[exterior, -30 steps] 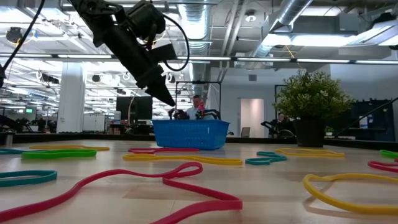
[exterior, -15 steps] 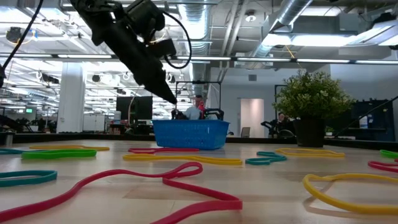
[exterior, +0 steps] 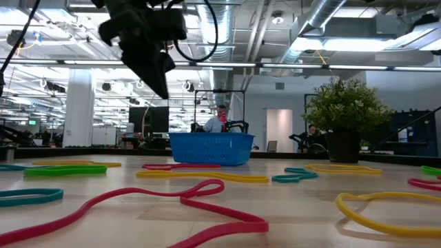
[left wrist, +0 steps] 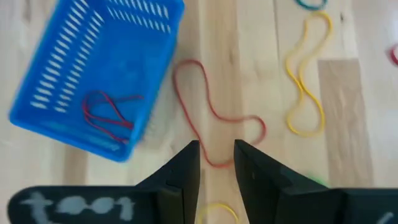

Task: Pick and place items into bin
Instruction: Put the red rubber band into the blue bin

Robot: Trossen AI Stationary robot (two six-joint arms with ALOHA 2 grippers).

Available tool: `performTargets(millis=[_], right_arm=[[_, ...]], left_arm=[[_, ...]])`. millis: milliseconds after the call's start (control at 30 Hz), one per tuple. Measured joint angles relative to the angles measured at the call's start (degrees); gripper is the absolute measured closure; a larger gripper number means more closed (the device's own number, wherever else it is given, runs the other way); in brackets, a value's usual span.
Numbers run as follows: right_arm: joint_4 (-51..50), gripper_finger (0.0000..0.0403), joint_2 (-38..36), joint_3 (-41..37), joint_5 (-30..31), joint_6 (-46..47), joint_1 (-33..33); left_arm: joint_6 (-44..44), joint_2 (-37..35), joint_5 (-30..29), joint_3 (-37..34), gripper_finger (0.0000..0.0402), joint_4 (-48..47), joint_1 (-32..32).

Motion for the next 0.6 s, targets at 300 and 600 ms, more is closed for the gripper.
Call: performTargets(millis=[300,600], right_arm=[[-4.2,0.0403,0.0,0.0,0.0,0.1,0.0],[-4.3,0.0403,1.9,0.0,-0.3,1.9,0.0]], left_arm=[[0.7,0.0,-0.1,0.0,0.0310,-1.0,-4.7],[1.3,0.0,-1.4,0.0,0.0245,2.7,-6.2]])
